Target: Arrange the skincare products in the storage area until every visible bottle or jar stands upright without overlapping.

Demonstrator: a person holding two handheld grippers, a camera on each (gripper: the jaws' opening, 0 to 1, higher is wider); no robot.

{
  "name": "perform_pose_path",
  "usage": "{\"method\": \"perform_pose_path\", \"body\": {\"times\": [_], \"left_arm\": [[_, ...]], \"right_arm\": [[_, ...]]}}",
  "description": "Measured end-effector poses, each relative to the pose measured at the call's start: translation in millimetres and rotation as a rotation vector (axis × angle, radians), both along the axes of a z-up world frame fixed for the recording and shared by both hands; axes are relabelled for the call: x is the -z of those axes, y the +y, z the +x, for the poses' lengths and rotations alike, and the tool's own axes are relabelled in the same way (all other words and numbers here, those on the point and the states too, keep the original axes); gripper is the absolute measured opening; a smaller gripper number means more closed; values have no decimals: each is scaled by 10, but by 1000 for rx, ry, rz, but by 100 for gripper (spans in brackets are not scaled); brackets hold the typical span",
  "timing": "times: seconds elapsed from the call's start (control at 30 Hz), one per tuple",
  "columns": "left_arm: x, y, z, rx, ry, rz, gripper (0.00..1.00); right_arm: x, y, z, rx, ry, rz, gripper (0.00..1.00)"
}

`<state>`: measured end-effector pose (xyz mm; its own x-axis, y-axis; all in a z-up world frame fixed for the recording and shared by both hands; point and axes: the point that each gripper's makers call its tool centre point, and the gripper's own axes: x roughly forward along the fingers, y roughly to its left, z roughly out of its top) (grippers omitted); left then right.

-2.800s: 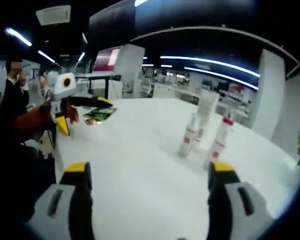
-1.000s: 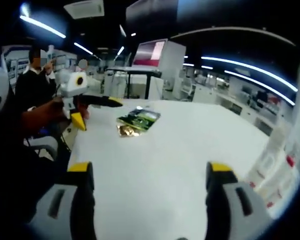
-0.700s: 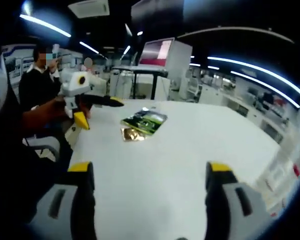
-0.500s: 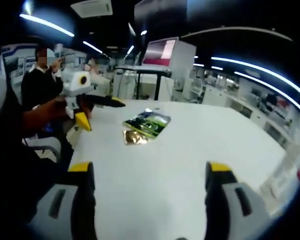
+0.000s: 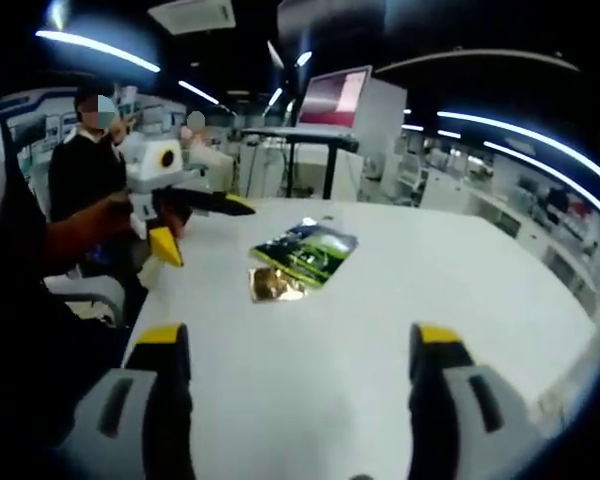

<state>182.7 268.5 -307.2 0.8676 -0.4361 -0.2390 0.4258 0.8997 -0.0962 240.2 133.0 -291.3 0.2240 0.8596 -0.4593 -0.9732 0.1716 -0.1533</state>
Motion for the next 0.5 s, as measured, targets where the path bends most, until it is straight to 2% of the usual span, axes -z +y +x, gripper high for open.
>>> {"method": "perform_pose_path", "body": {"times": [0.5], "left_arm": [[49, 111, 6, -25, 16, -4, 97]], "right_arm": [[83, 166, 97, -22, 19, -5, 89]]}}
